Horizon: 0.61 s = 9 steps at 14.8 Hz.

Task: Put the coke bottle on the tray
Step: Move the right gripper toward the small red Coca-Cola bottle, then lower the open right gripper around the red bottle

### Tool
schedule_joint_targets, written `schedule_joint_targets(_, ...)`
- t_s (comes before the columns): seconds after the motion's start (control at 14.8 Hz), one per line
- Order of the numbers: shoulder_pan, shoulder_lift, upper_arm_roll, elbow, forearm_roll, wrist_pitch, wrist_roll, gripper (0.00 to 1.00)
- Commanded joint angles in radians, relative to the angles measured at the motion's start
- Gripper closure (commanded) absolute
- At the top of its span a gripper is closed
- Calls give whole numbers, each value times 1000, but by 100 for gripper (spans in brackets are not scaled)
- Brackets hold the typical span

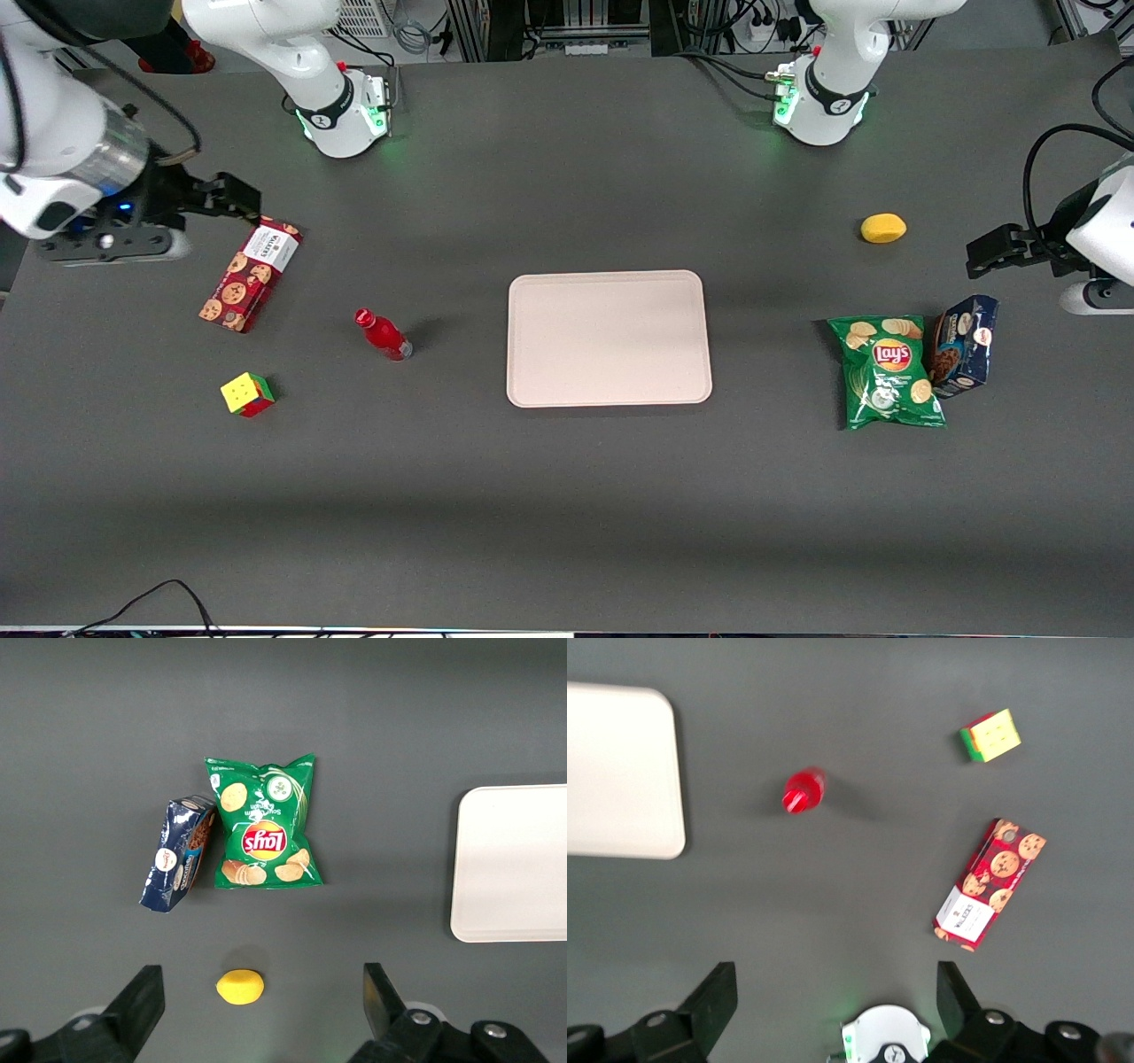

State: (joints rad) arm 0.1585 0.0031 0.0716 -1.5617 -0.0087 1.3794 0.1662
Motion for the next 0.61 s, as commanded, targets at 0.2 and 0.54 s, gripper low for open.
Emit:
schedule_joint_targets(0.2,75,-4,-16,-162,10,134,16,0)
schedule_joint_targets(0.54,75,-61,-15,-414,10,452,6,0)
